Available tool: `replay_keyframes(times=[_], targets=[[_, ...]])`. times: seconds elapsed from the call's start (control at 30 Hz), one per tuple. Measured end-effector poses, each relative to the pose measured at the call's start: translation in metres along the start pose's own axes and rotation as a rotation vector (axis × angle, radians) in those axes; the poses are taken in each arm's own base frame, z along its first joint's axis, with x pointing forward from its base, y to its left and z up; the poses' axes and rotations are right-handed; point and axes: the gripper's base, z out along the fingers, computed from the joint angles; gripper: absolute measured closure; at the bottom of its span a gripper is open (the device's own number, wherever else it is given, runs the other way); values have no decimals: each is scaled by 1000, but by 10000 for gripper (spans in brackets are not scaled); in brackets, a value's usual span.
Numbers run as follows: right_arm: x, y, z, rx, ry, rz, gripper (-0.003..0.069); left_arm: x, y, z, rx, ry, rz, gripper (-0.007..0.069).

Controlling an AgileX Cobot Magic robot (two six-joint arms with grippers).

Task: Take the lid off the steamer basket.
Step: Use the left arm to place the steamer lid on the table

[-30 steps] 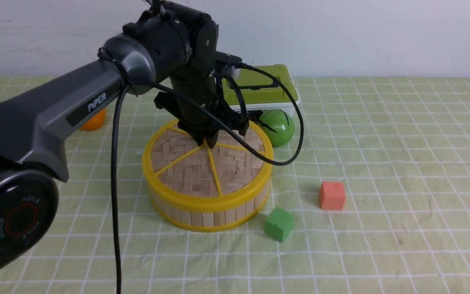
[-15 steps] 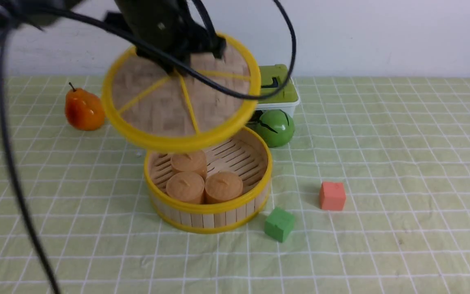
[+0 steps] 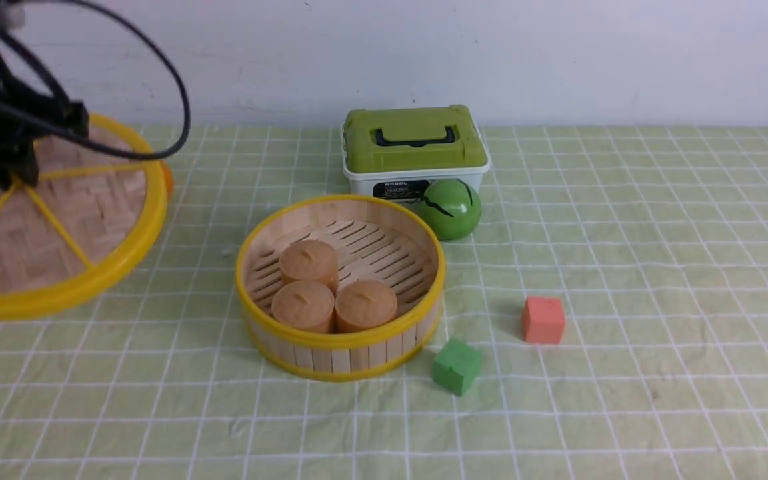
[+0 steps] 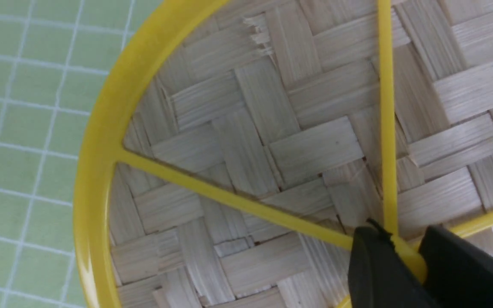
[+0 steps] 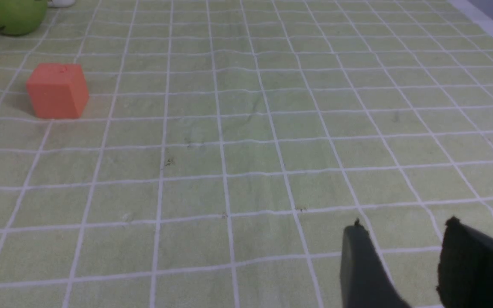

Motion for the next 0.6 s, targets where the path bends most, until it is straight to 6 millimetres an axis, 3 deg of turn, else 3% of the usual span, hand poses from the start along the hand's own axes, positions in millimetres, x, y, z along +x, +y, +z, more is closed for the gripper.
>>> replay_keyframes(times=[0.03, 0.1, 0.17, 0.3, 0.47, 0.53, 0.57, 0.6], targets=[[0, 0, 0, 0, 0, 0, 417, 0, 1, 6, 5, -4, -9, 510], [0, 0, 0, 0, 0, 0, 417, 12, 5, 47, 33, 27, -59, 510], [0, 0, 0, 0, 0, 0, 417, 18, 1, 70, 62, 57, -96, 510], [0, 0, 0, 0, 0, 0, 417, 20, -10, 90, 120, 57, -127, 501], [0, 0, 0, 0, 0, 0, 417, 20, -17, 91, 153, 48, -133, 363], [0, 0, 0, 0, 0, 0, 417, 19, -17, 81, 156, 47, -130, 297], [0, 0, 0, 0, 0, 0, 417, 19, -17, 80, 157, 44, -130, 295], [0, 0, 0, 0, 0, 0, 417, 16, -15, 65, 156, 23, -122, 298]])
